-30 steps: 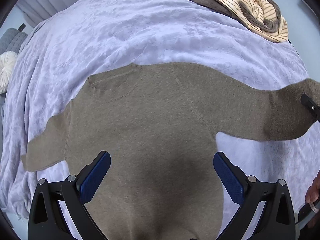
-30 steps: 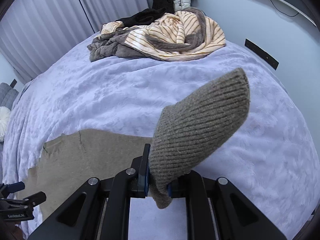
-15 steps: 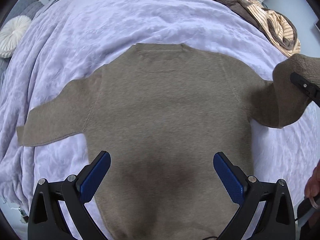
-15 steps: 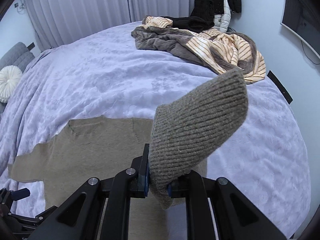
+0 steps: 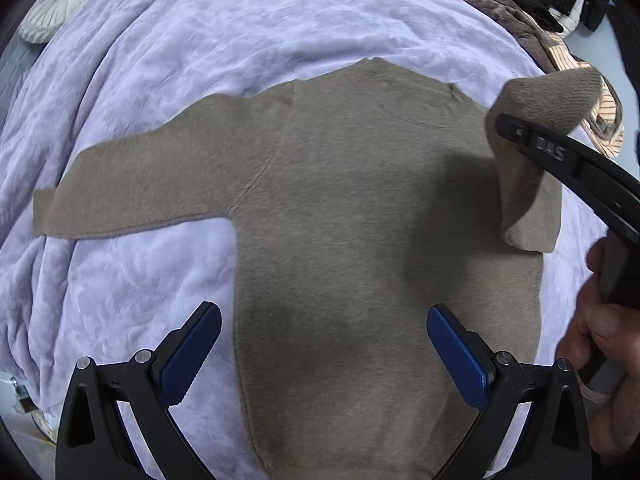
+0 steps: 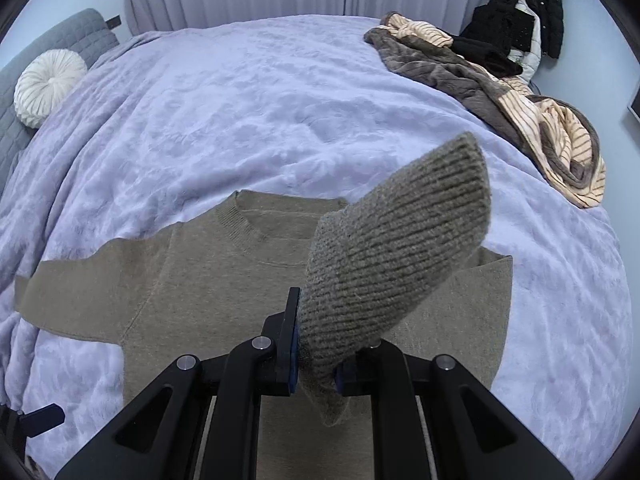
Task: Fold small clothes
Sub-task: 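Lift the held sleeve and fold it across the sweater body, then open the right gripper to lay the cuff on the body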
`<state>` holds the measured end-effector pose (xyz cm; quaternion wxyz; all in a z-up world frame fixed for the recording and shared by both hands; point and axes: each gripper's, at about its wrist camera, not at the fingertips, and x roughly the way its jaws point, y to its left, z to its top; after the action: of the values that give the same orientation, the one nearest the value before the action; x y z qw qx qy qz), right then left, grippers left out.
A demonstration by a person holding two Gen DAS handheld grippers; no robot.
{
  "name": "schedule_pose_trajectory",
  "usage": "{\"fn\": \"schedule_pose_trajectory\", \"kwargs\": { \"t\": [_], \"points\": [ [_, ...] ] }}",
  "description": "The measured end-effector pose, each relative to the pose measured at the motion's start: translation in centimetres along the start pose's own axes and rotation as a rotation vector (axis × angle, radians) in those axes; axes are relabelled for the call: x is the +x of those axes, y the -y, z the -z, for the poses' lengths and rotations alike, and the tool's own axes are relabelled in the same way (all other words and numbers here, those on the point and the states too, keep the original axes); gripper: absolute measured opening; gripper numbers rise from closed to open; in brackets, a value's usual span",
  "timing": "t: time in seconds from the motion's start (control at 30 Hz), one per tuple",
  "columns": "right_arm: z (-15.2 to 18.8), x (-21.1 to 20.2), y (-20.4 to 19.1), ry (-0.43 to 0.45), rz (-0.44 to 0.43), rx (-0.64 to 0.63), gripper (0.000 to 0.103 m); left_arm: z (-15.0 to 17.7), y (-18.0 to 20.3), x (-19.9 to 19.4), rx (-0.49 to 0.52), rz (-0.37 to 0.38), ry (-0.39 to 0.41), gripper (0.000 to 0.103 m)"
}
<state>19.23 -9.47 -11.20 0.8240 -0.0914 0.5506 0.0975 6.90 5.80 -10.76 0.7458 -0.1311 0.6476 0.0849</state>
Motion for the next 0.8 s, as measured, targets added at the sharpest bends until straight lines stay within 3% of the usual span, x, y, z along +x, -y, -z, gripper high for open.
{"fn": "schedule_pose_trajectory", "kwargs": {
  "t": [0.6, 0.67, 0.73, 0.8],
  "points": [
    [1.6, 7.9, -9.2, -0.164, -0.091, -0.139, 0.018, 0.8, -5.7, 3.0, -0.145, -0.004, -0.048, 0.103],
    [1.5, 8.3, -10.0, -0.182, -0.118, -0.157, 0.021, 1.0, -6.3, 3.2, -0.165, -0.009, -0.053, 0.103],
    [1.5, 8.4, -10.7, -0.217, -0.187, -0.184, 0.036, 1.2, -6.7, 3.5, -0.176, -0.016, -0.062, 0.103],
    [1.2, 7.1, -10.8, -0.194, -0.234, -0.210, 0.043, 1.3, -6.8, 3.9, -0.185, -0.019, -0.074, 0.103]
  ]
}}
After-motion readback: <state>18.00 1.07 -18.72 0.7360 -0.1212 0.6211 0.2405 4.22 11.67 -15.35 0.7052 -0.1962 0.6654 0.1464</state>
